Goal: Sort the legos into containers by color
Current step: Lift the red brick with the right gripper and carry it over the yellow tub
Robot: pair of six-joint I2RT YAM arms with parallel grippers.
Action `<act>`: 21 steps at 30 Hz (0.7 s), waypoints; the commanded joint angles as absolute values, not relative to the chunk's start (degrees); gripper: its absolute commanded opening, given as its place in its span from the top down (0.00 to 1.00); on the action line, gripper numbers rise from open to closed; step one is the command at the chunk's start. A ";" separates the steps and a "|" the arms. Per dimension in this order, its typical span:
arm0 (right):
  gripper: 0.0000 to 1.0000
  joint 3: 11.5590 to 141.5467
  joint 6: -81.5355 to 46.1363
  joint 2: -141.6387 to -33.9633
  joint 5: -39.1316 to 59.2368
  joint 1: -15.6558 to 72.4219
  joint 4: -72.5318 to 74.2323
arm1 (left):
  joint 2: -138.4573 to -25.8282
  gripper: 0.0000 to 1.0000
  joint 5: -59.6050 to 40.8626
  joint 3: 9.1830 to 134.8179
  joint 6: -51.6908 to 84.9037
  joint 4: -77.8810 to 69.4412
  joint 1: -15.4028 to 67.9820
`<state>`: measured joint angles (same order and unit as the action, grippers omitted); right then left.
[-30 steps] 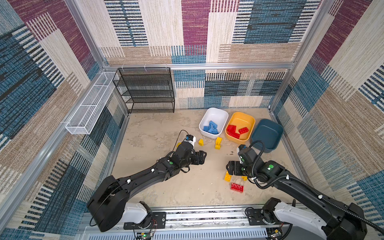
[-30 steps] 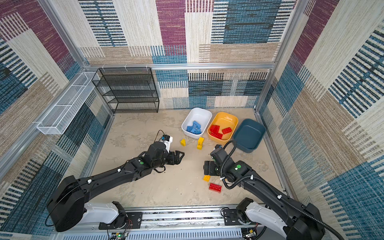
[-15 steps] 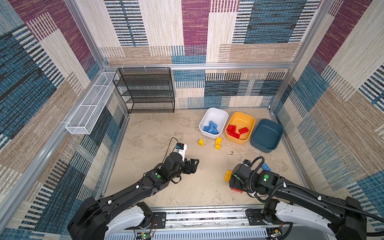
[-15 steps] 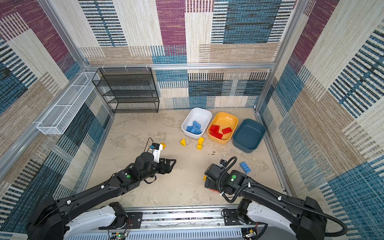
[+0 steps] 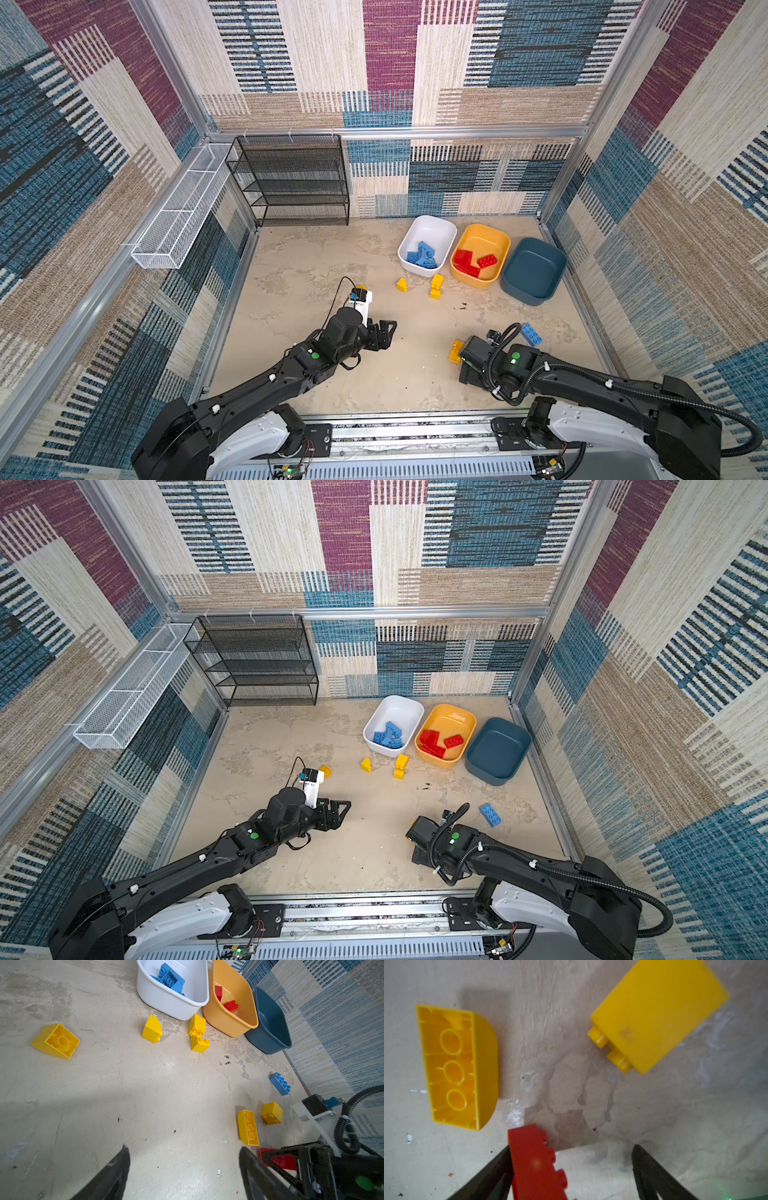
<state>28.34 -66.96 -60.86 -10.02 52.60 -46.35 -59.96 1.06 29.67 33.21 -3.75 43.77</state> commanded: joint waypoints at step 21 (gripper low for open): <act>0.59 32.57 -63.42 -61.86 -11.44 52.59 -41.49 | -62.32 0.17 0.55 29.44 32.62 -6.06 43.68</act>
<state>31.48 -64.31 -61.76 -10.37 52.58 -42.26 -62.24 1.04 29.56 33.21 -4.12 43.75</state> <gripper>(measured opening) 0.414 0.827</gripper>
